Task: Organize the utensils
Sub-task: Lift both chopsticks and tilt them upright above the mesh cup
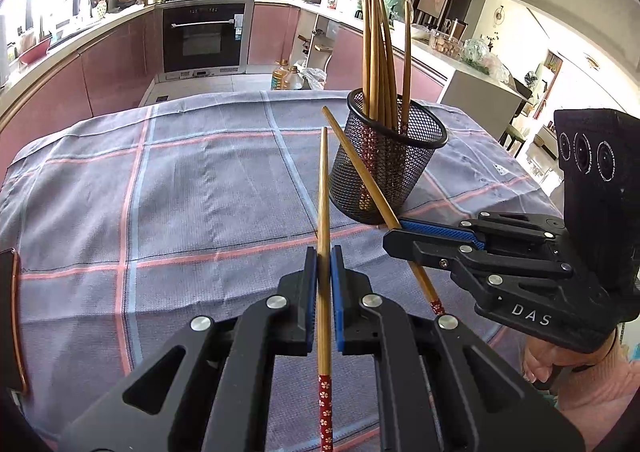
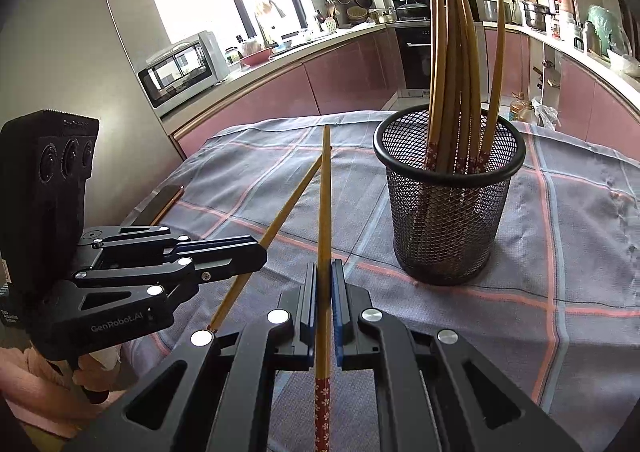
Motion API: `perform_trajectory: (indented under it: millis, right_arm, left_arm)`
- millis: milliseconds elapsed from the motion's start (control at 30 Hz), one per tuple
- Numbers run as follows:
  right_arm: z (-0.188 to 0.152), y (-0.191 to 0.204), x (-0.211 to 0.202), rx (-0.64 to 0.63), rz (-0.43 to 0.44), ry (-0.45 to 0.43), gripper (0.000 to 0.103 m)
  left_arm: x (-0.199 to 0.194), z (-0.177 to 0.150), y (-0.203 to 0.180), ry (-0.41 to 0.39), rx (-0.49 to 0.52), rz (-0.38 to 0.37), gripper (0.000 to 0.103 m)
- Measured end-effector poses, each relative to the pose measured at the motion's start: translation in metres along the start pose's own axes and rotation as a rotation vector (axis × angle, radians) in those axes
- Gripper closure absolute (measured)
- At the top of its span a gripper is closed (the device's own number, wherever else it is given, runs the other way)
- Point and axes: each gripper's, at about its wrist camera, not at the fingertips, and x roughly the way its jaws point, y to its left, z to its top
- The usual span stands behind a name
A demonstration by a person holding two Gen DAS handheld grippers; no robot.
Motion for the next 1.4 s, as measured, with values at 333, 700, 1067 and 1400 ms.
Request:
perform_trajectory:
  millis: [333, 700, 1067, 1400]
  right_arm:
    - [0.007, -0.001, -0.012, -0.003, -0.001, -0.041, 0.097]
    - [0.004, 0.012, -0.002, -0.052, 0.028, -0.014, 0.097]
    - [0.005, 0.012, -0.006, -0.055, 0.037, -0.027, 0.097]
    - [0.007, 0.007, -0.011, -0.043, 0.015, -0.05, 0.097]
  left_arm:
    - [-0.015, 0.005, 0.002, -0.037, -0.023, -0.057, 0.096]
    - [-0.019, 0.003, -0.003, -0.032, -0.003, -0.084, 0.096]
    - [-0.012, 0.003, -0.005, -0.008, 0.001, -0.092, 0.095]
    - [-0.016, 0.007, -0.004, -0.028, -0.005, -0.085, 0.095]
